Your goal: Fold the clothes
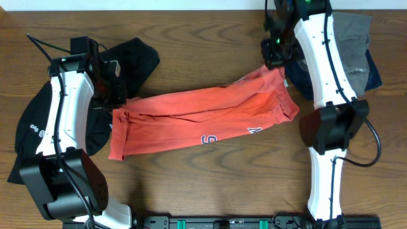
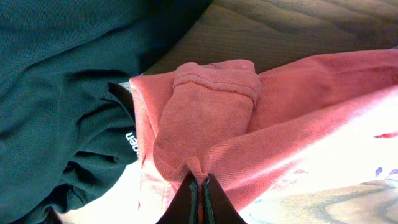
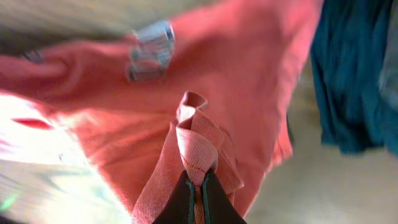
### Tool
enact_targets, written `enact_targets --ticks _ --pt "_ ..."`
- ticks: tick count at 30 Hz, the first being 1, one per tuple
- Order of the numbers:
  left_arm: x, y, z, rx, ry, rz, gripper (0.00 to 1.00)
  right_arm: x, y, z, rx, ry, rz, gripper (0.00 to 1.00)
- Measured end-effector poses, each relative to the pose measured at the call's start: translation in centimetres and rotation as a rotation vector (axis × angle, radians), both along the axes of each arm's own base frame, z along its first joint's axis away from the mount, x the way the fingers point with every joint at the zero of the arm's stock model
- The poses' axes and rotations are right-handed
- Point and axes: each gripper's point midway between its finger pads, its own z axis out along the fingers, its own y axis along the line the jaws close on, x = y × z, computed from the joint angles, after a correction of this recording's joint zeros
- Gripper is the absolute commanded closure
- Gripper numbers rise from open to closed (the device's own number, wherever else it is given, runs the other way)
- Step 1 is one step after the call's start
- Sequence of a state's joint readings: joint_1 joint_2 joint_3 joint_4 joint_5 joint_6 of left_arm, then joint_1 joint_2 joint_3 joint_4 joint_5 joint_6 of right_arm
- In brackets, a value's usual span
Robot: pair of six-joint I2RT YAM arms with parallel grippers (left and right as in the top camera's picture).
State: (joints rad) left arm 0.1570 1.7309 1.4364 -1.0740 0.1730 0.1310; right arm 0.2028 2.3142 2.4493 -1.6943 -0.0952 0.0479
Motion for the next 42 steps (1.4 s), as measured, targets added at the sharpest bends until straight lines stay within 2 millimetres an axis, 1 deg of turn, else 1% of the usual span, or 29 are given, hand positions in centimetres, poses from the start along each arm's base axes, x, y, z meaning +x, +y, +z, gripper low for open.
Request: enact_targets --ticks 4,7,10,13,16,17,19,20,21,22,23,24,25,26,27,29,32,35,37,38,40,42 --pt "-0.7 -0.1 -0.2 -0.004 0.026 0.000 0.94 -3.0 -1.1 0.0 -0.037 0.057 -0.012 0.99" --pt "-1.1 -0.2 -0.6 -0.007 0.045 0.000 0.94 -4.6 -1.4 -0.5 -0.042 0.079 -0.014 0.99" --pt "-1.8 -0.3 -1.0 -0.011 0.072 0.000 0.94 -5.7 -1.1 -2.3 -0.041 0.114 -0.006 0.99" --pt "-2.5 -0.4 -1.7 -0.016 0.098 0.000 0.94 -6.5 -0.2 -5.0 -0.038 0.145 0.017 0.99" --pt "-3.3 -0.5 -2.5 -0.020 0.126 0.000 0.92 -7.0 0.8 -6.8 -0.033 0.154 0.042 0.99" --pt "-3.5 -0.6 -2.7 -0.021 0.134 0.000 0.88 -6.9 1.1 -7.3 -0.029 0.146 0.047 0.98" --pt "-3.7 -0.6 -2.8 -0.022 0.141 -0.004 0.78 -6.5 1.4 -8.2 -0.022 0.129 0.049 0.95" --pt "-3.7 -0.6 -2.8 -0.021 0.141 -0.002 0.70 -6.4 1.4 -8.6 -0.019 0.121 0.048 0.93" --pt "-3.7 -0.6 -2.8 -0.021 0.142 0.000 0.62 -6.4 1.4 -8.9 -0.019 0.120 0.045 0.90" --pt "-3.8 -0.6 -2.8 -0.020 0.143 -0.002 0.53 -6.3 1.3 -9.2 -0.018 0.119 0.041 0.79" --pt "-3.9 -0.6 -2.8 -0.021 0.146 -0.003 0.43 -6.3 1.2 -9.4 -0.018 0.118 0.034 0.64" --pt "-3.9 -0.6 -2.8 -0.022 0.148 -0.006 0.38 -6.3 1.1 -9.6 -0.015 0.118 0.033 0.52" --pt "-4.0 -0.6 -2.8 -0.023 0.152 -0.001 0.35 -6.2 0.9 -9.7 -0.014 0.116 0.025 0.42" --pt "-4.0 -0.6 -2.8 -0.023 0.151 -0.002 0.31 -6.1 0.7 -9.8 -0.013 0.113 0.019 0.34" --pt "-4.0 -0.6 -2.8 -0.024 0.151 0.000 0.29 -5.8 0.5 -9.8 -0.010 0.104 0.011 0.30" --pt "-4.0 -0.6 -2.8 -0.024 0.151 -0.001 0.25 -5.1 0.1 -9.8 -0.001 0.083 0.004 0.24" --pt "-4.2 -0.7 -2.8 -0.025 0.159 0.000 0.21 -4.7 -0.6 -9.7 0.009 0.077 -0.010 0.20" --pt "-4.7 -0.7 -2.8 -0.028 0.179 0.000 0.18 -3.8 -1.1 -8.5 0.034 0.055 -0.013 0.16" --pt "-4.7 -0.7 -2.8 -0.029 0.180 0.000 0.15 -2.6 -1.4 -7.1 0.049 0.013 -0.006 0.13" --pt "-4.7 -0.7 -2.8 -0.028 0.178 0.000 0.15 -2.2 -1.4 -6.7 0.054 0.000 -0.006 0.12" --pt "-4.4 -0.7 -3.2 -0.026 0.162 -0.003 0.15 -1.4 -1.4 -5.7 0.067 -0.035 0.011 0.11" --pt "-4.4 -0.7 -4.2 -0.023 0.147 -0.017 0.15 -0.8 -1.3 -5.0 0.079 -0.060 0.031 0.11"
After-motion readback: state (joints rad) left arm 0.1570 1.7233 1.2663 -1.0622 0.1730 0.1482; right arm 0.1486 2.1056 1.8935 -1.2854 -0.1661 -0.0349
